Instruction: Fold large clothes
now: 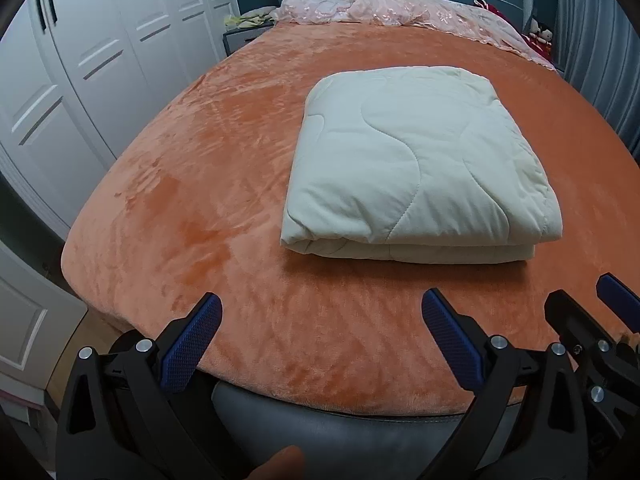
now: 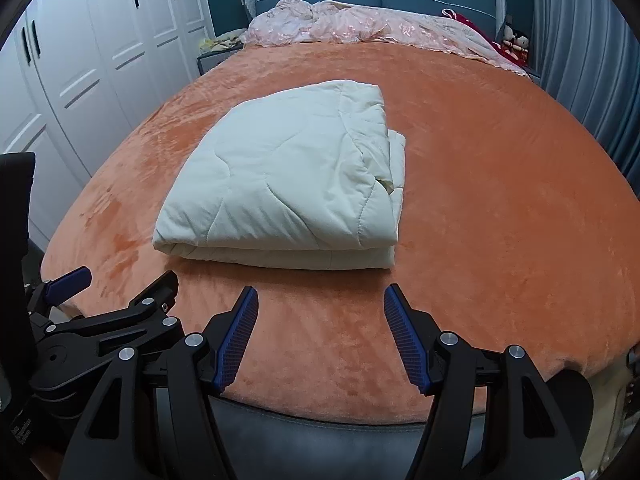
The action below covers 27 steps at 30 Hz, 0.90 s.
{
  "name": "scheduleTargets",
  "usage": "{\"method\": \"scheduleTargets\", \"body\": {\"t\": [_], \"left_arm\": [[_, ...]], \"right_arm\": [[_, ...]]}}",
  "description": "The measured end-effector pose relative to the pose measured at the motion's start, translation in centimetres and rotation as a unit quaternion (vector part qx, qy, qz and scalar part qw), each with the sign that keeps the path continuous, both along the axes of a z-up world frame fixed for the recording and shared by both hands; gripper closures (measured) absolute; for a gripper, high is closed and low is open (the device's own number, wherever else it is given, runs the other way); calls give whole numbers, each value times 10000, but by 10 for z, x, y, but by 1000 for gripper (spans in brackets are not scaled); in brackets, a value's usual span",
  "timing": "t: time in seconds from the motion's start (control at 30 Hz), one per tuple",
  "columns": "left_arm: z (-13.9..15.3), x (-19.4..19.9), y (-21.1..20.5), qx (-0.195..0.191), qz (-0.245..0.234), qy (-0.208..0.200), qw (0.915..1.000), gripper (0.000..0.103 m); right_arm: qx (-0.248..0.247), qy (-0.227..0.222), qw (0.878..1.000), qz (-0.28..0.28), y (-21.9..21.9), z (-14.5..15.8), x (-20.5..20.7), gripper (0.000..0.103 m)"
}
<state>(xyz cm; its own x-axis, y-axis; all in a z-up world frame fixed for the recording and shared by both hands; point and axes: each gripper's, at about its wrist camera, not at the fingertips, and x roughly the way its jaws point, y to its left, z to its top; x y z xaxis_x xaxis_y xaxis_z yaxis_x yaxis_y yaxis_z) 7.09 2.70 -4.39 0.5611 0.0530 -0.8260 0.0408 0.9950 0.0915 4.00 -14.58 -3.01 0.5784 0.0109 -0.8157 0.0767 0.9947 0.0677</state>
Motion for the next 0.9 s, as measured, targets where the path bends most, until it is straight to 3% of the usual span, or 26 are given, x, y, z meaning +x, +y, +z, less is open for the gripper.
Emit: {"method": "scheduleTargets", "body": {"t": [0.9], "left_arm": [[10, -32, -7, 48, -55, -337, 9994, 6]], "right_arm": [[-53, -288, 9993, -235, -5, 10, -38, 39]]}}
